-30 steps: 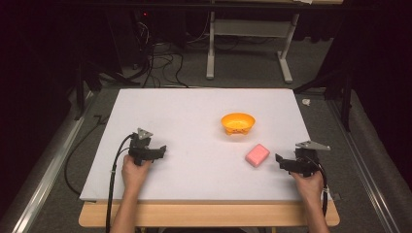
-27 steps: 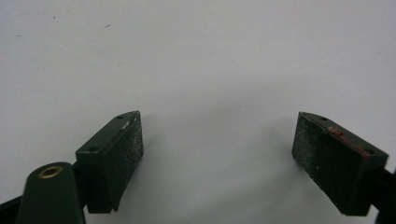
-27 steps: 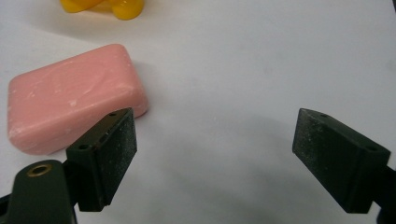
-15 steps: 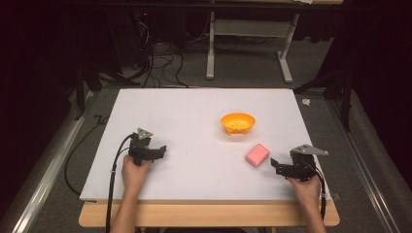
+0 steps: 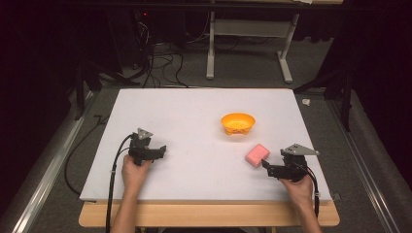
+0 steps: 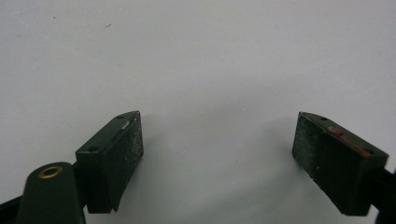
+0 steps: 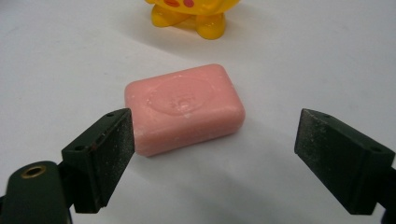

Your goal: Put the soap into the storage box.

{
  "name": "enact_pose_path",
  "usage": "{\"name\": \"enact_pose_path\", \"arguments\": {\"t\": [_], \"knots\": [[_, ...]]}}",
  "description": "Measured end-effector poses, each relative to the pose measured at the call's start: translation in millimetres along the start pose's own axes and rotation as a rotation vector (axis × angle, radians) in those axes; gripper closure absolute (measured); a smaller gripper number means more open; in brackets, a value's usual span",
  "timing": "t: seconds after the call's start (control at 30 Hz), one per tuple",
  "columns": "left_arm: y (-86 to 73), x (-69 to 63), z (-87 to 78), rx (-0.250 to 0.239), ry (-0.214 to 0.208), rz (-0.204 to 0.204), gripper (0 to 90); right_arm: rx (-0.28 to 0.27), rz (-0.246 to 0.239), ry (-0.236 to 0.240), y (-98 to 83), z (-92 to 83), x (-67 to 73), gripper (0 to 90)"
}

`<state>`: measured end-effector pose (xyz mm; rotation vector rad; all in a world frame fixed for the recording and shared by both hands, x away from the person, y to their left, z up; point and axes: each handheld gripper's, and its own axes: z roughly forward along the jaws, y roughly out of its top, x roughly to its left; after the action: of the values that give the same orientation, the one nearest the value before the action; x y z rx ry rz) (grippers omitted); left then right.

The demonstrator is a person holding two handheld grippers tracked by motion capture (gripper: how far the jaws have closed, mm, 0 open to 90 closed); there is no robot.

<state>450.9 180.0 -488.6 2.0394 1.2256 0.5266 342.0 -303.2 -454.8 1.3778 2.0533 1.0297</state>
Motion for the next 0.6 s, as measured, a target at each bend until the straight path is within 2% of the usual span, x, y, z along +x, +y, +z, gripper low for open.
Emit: {"name": "enact_pose_path", "arguments": {"t": [0.43, 0.6], "knots": [[0.0, -0.2, 0.0, 0.000, 0.001, 0.001, 16.9, 0.014, -0.052, 0.033, 14.3, 15.8, 10.1, 12.3], [0.0, -0.3, 0.0, -0.001, 0.001, 0.002, 16.9, 0.016, -0.058, 0.047, 19.3, 19.6, 12.5, 12.2]]}}
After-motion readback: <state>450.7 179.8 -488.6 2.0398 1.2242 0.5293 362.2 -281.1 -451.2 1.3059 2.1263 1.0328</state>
